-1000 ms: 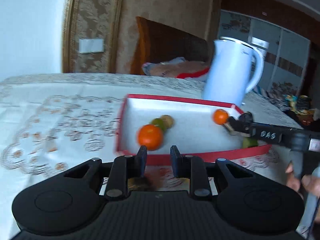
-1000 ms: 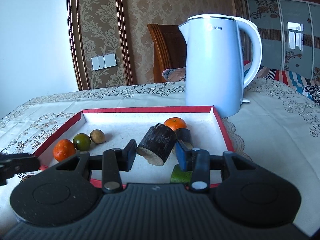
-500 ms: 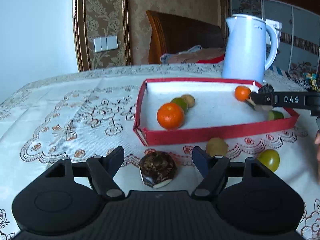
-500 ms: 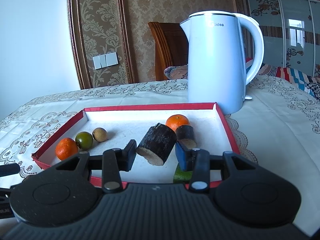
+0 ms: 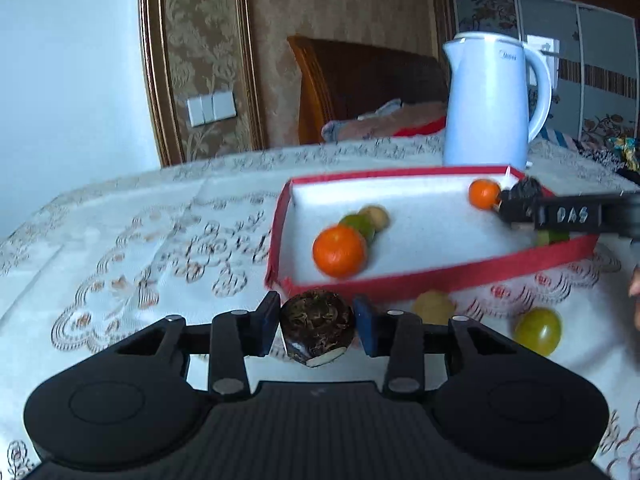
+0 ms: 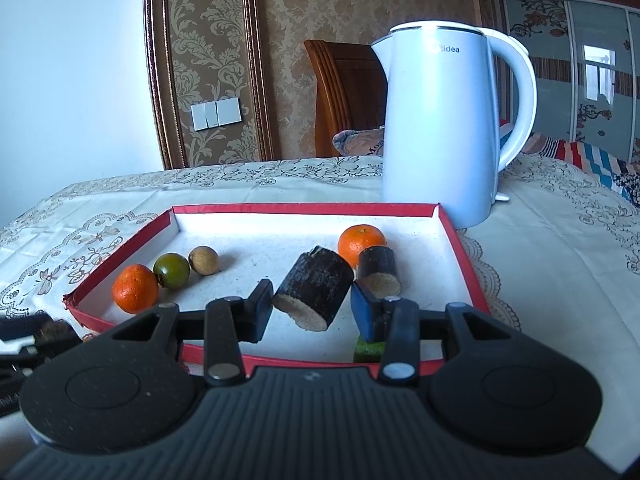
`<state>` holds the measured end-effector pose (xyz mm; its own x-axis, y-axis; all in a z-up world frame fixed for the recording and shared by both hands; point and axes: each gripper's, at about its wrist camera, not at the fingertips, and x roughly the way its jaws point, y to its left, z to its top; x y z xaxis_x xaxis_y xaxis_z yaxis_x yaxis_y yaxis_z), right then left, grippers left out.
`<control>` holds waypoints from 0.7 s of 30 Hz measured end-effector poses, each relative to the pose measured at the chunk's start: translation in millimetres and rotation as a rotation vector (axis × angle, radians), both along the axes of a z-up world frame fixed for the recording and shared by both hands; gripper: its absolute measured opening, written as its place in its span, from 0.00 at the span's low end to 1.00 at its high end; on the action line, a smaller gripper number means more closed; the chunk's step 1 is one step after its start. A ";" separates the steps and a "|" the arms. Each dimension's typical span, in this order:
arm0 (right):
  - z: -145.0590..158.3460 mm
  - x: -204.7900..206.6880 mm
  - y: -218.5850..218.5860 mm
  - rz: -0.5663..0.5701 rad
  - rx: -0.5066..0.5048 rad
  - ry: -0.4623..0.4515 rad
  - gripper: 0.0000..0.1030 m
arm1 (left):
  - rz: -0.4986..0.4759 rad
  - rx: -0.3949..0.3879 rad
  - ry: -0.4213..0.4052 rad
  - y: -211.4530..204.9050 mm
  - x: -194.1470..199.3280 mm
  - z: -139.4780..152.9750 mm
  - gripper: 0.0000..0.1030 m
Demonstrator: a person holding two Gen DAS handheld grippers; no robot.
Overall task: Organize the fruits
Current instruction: 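Lift both held eggplant chunks and carry them over the tray, then lower the right gripper's chunk into the tray and open it while the left holds its chunk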
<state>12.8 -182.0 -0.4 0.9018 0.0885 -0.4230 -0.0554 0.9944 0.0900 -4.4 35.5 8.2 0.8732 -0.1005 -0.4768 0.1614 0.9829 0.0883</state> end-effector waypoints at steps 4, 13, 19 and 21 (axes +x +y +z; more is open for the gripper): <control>0.5 0.3 1.7 -0.011 -0.019 -0.006 0.39 | -0.010 -0.046 0.001 -7.7 13.5 11.3 0.38; -1.6 8.4 4.4 -0.014 -0.041 0.015 0.39 | -0.011 -0.094 0.045 -34.7 52.8 13.0 0.38; -2.5 14.4 7.7 -0.018 -0.064 0.022 0.39 | -0.020 -0.080 0.047 -47.2 63.6 4.9 0.38; -3.8 19.0 9.2 -0.022 -0.074 0.026 0.39 | -0.019 -0.066 0.036 -50.1 66.6 3.7 0.38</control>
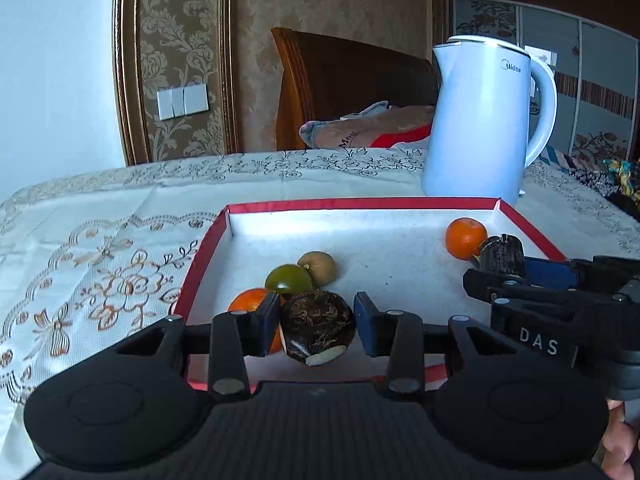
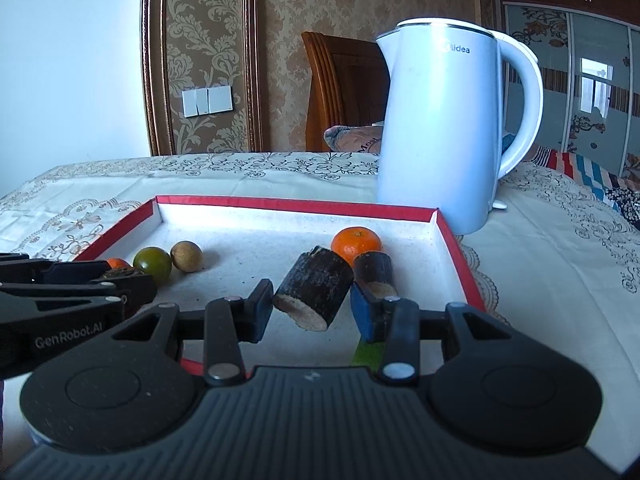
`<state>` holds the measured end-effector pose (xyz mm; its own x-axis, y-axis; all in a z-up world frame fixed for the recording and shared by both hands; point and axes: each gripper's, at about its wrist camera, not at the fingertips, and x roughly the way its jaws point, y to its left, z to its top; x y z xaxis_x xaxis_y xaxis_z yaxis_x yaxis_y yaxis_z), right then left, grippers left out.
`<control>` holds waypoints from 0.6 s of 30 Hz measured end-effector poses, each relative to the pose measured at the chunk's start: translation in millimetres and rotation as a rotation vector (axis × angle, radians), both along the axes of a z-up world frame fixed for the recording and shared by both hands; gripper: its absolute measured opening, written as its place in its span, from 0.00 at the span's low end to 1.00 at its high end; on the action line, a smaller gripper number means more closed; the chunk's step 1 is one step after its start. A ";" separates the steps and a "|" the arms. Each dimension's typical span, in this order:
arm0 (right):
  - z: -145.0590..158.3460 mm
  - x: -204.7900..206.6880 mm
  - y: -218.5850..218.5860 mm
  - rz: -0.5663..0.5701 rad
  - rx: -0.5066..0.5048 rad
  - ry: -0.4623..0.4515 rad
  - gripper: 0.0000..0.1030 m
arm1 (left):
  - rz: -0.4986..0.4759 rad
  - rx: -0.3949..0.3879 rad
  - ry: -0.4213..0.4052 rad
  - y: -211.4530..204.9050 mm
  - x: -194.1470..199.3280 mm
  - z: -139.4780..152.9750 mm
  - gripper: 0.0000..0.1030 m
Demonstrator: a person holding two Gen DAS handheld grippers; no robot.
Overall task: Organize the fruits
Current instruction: 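Lower the right gripper's chunk into the tray and open it while the left holds its chunk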
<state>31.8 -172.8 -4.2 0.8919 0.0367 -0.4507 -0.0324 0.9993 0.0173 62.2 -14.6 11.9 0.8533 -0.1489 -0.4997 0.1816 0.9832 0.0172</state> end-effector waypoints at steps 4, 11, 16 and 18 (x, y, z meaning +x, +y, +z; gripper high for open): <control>-3.5 12.5 0.3 -0.015 -0.013 0.024 0.39 | 0.008 0.002 -0.017 -2.2 7.4 -2.0 0.38; -8.1 22.8 -3.3 -0.036 -0.004 0.046 0.39 | 0.023 0.038 -0.045 -11.1 14.8 -6.2 0.38; -11.2 32.0 -5.0 -0.058 -0.012 0.067 0.39 | 0.010 0.058 -0.031 -20.1 8.7 -8.2 0.38; -11.3 33.0 -7.0 -0.069 -0.011 0.069 0.39 | -0.009 0.020 -0.013 -17.8 7.5 -7.6 0.38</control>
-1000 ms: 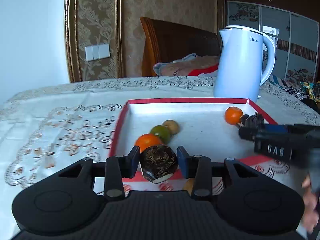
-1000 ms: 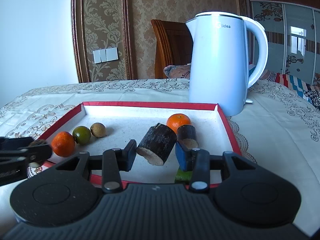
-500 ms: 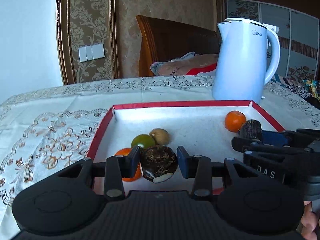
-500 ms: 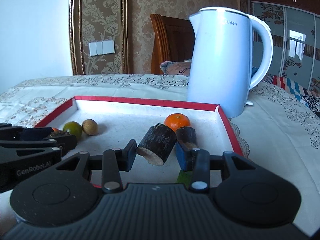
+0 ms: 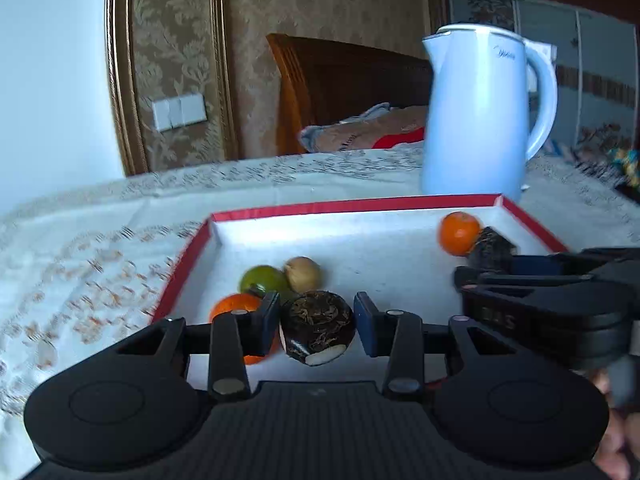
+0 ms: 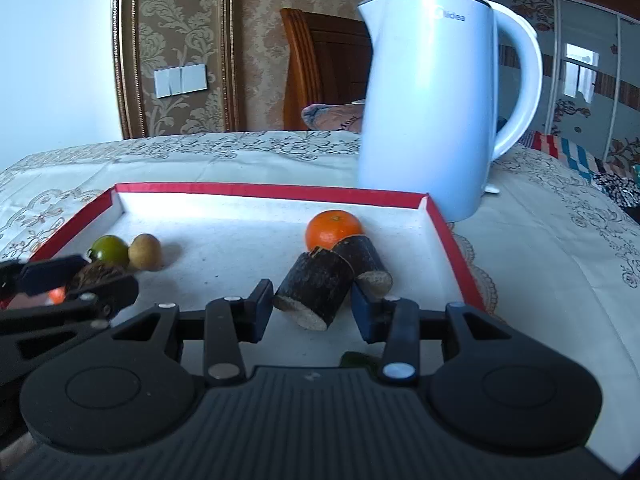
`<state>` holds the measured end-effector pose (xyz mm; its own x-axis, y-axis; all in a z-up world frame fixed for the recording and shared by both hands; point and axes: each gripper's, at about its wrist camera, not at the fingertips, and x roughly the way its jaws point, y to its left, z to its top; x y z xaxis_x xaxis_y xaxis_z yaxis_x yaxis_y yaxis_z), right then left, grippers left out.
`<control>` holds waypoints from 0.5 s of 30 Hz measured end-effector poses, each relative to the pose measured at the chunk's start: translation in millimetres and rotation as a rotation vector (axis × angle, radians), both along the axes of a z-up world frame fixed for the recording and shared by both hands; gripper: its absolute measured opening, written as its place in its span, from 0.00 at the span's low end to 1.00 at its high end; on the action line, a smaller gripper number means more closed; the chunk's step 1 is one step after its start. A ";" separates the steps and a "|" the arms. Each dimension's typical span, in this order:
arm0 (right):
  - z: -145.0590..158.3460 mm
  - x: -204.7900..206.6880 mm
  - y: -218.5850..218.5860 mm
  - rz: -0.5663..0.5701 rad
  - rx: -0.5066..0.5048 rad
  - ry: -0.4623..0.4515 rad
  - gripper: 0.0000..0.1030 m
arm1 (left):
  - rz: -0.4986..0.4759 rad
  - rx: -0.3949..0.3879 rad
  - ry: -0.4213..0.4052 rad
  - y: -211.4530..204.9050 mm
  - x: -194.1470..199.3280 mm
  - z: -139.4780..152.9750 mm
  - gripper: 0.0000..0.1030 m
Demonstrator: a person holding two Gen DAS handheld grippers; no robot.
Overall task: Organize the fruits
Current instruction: 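Lower the right gripper's chunk into the tray and open it while the left holds its chunk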
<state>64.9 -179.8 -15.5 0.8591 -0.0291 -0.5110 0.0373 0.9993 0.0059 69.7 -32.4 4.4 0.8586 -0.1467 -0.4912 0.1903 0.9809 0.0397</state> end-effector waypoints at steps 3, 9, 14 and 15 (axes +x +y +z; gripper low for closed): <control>-0.9 2.7 -4.7 -0.021 0.013 0.014 0.38 | 0.029 0.042 -0.026 -1.0 5.0 -2.6 0.38; -3.9 5.4 -10.0 -0.032 0.036 0.030 0.38 | 0.057 0.030 -0.041 0.7 17.7 -2.3 0.38; -4.5 6.1 -9.7 -0.035 0.036 0.036 0.38 | 0.058 0.055 -0.051 -3.4 20.6 -4.5 0.38; -4.6 6.2 -9.9 -0.037 0.037 0.037 0.38 | 0.062 0.050 -0.051 -2.0 21.1 -4.3 0.39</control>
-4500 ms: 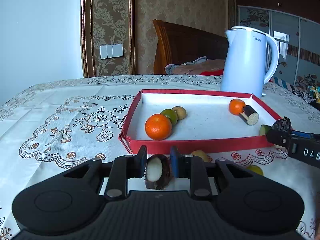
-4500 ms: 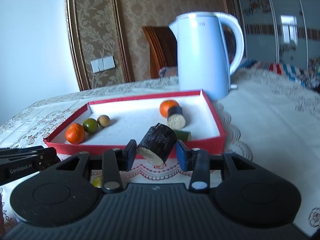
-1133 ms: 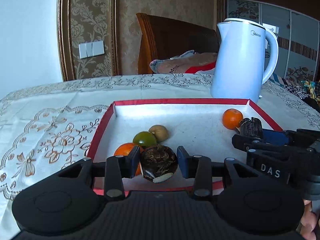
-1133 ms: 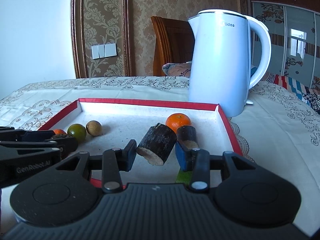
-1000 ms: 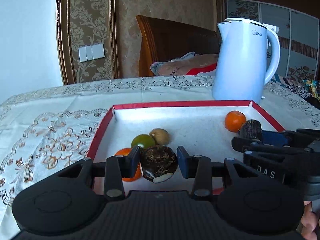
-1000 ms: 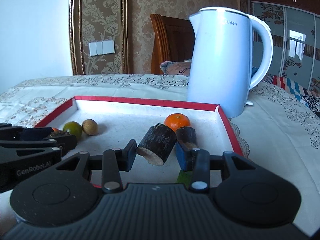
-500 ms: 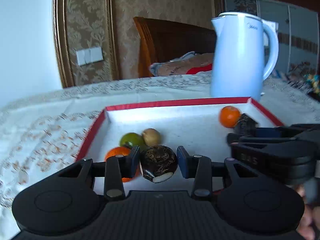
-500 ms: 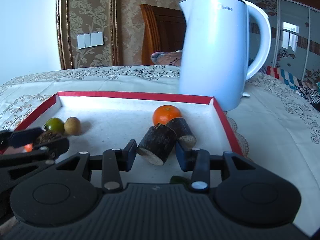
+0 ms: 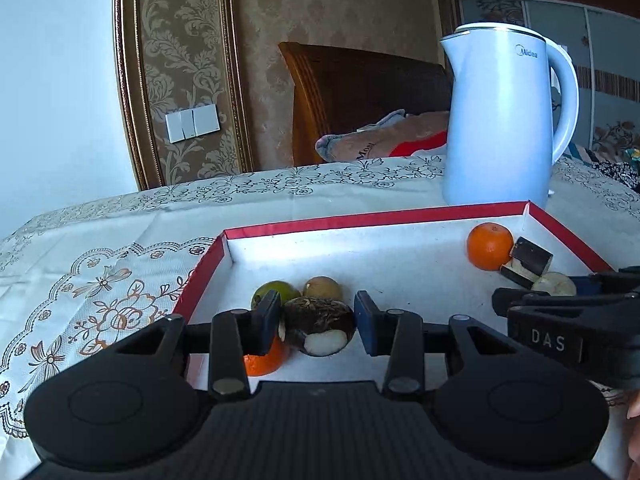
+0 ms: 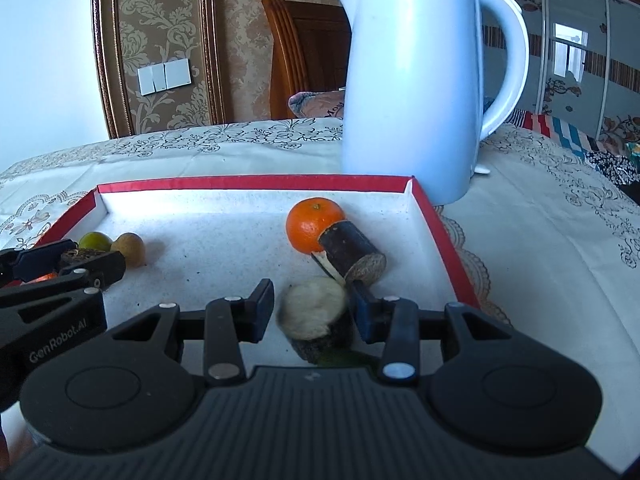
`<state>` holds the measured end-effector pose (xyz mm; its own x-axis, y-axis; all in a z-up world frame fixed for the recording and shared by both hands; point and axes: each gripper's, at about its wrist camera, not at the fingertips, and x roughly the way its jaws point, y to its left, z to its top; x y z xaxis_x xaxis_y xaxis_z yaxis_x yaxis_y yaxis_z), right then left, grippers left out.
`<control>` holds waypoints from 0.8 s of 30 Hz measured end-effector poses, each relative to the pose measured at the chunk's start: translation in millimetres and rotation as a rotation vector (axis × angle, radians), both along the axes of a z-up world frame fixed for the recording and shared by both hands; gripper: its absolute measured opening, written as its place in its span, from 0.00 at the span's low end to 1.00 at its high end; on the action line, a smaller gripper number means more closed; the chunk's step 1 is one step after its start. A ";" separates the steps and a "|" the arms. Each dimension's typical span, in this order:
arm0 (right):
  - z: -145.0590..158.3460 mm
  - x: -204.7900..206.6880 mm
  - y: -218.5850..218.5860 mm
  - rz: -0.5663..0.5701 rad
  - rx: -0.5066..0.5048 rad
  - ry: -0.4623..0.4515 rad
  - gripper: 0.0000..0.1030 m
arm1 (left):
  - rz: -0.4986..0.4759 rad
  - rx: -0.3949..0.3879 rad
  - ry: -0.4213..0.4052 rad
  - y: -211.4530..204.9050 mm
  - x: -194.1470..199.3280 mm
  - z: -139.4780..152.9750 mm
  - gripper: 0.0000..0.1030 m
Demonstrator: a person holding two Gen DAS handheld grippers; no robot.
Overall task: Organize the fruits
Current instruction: 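Lower the right gripper's chunk into the tray and open it while the left holds its chunk, then open the left gripper to drop its eggplant chunk into the tray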
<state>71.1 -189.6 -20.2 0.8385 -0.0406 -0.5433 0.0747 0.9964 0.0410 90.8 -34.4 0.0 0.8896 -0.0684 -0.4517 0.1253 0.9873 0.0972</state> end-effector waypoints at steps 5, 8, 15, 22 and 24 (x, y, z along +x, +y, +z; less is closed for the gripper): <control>0.1 -1.2 -0.8 -0.006 0.003 -0.002 0.39 | 0.009 0.004 -0.012 1.2 1.0 -1.5 0.39; 0.2 -1.1 -0.6 -0.004 0.000 -0.004 0.39 | 0.012 -0.003 -0.014 2.4 1.6 -1.6 0.40; 0.3 -3.0 0.5 0.001 -0.002 -0.004 0.52 | 0.027 -0.021 -0.015 4.9 0.8 -0.6 0.41; 3.1 -8.8 1.8 0.002 -0.005 -0.035 0.66 | 0.055 -0.066 -0.017 13.0 -2.5 3.5 0.42; 4.2 -10.7 0.7 -0.005 0.000 -0.044 0.71 | 0.071 -0.064 -0.023 14.5 -3.2 4.1 0.42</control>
<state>60.4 -188.9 -16.0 0.8615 -0.0448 -0.5058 0.0780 0.9960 0.0445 87.6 -19.9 4.1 0.9032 -0.0324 -0.4280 0.0529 0.9979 0.0361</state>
